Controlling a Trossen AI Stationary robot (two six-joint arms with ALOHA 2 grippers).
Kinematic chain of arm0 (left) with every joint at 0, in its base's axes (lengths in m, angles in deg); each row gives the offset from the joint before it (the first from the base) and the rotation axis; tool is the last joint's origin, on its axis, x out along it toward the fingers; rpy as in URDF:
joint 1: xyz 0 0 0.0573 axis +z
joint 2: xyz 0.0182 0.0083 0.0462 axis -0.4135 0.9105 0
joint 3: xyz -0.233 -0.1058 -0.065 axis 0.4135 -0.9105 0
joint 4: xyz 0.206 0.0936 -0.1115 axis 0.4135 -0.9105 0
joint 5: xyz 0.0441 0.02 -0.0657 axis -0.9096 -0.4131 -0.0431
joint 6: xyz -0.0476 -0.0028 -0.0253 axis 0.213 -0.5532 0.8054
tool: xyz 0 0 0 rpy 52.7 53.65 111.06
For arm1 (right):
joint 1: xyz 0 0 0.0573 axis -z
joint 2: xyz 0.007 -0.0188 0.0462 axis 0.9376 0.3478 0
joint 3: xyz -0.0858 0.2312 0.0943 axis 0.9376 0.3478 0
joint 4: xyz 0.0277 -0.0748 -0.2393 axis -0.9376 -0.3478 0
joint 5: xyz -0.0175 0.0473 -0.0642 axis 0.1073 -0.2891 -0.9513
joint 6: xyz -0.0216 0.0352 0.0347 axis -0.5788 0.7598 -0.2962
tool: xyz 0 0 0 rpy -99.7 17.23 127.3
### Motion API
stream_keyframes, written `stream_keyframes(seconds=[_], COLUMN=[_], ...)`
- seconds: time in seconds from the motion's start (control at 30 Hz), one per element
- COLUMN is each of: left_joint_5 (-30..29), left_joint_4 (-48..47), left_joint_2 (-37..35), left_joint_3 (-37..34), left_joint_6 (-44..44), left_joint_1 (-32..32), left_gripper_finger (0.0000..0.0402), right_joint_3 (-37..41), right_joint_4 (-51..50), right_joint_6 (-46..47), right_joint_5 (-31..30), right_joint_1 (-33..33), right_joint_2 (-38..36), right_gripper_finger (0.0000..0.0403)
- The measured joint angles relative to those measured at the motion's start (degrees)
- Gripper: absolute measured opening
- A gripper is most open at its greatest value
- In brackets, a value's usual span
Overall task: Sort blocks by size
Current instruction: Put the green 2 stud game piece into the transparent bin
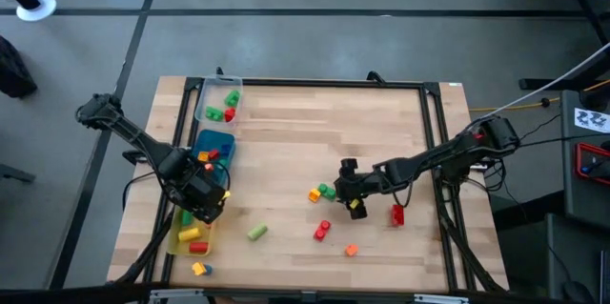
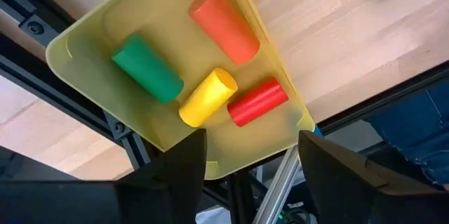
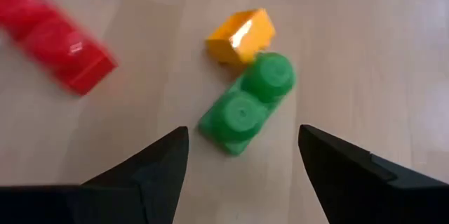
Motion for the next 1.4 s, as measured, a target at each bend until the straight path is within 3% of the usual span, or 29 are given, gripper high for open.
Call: stream_keyframes(seconds=[0.33,0.5,0.67,0.9,1.1,1.3,1.4], left_joint_5=[-7.95,-10.33,-14.18,-27.2,-39.96,-55.85,-58.84], left_joint_4=[0.24,0.24,0.22,1.28,6.88,17.54,23.78], left_joint_2=[0.0,0.0,0.0,0.0,0.0,0.46,1.3], left_joint_3=[-0.02,-0.02,-0.04,-0.04,-0.04,-0.04,-0.04], left_joint_6=[-4.28,-5.62,-5.62,-5.5,-10.34,-25.41,-31.18], left_joint_1=[0.0,0.0,0.0,0.04,0.07,0.31,1.68], left_gripper_finger=[0.021,0.021,0.021,0.021,0.021,0.021,0.021], right_joint_3=[-0.02,-0.02,-0.06,-0.04,-0.54,-3.63,-6.24], right_joint_4=[5.45,7.37,7.61,8.47,8.56,8.56,8.61], right_joint_6=[6.26,6.71,6.78,5.91,4.6,-0.31,-4.89], right_joint_5=[-0.59,-3.94,-6.59,-9.7,-11.95,-11.45,-10.79], right_joint_1=[0.02,0.04,0.0,0.06,0.31,3.29,5.23], right_joint_2=[6.42,8.9,9.3,9.37,9.37,9.37,9.37], right_gripper_finger=[0.0269,0.0268,0.0233,0.0138,0.0138,0.0158,0.0154])
